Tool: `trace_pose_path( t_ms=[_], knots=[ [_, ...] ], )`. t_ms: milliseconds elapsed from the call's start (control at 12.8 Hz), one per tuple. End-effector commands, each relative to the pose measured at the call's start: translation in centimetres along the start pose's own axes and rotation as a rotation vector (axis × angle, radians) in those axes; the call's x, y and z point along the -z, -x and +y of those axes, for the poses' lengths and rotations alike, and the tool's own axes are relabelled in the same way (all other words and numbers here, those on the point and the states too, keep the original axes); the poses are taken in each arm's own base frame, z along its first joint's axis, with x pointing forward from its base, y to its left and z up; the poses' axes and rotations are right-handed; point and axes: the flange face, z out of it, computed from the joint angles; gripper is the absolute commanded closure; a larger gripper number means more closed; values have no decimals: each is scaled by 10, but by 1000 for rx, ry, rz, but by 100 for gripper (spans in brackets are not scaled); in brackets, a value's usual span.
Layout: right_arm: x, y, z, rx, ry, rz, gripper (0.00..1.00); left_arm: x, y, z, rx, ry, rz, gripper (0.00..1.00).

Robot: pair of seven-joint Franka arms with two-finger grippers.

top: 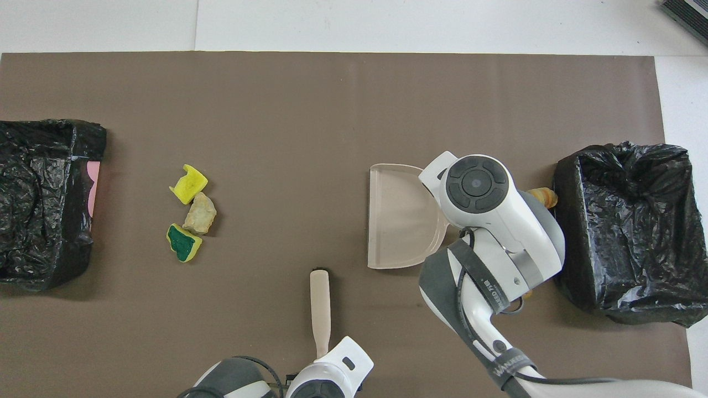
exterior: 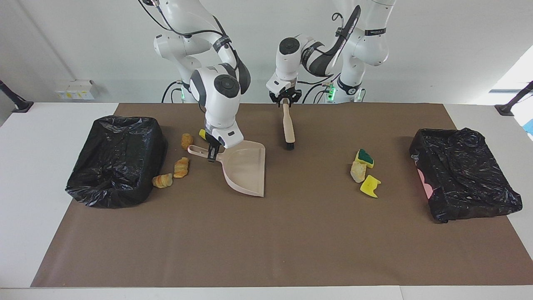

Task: Sweep and dump trash in bin
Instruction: 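Grasp the brush with the left gripper while the right gripper holds the dustpan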

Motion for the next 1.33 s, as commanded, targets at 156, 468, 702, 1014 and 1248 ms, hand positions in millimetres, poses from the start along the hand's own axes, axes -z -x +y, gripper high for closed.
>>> trace_pose_path(
  t_ms=[156, 468, 702, 1014, 1248],
  knots=[
    [4, 3, -11, -2, 0, 27, 100, 10, -1, -3, 18, 22, -7, 100],
    [5, 4, -11, -9, -3, 33, 100, 39, -21, -16, 55, -14, -59, 100],
    [8, -14, -21, 26, 0, 33, 100, 59, -43, -40, 101, -46, -60, 100],
    [8, -62, -44, 104, -9, 49, 100, 94, -90, -85, 148, -70, -16, 100],
    [1, -97, -63, 133, -34, 63, 100, 135, -146, -162, 132, -57, -26, 100]
  ],
)
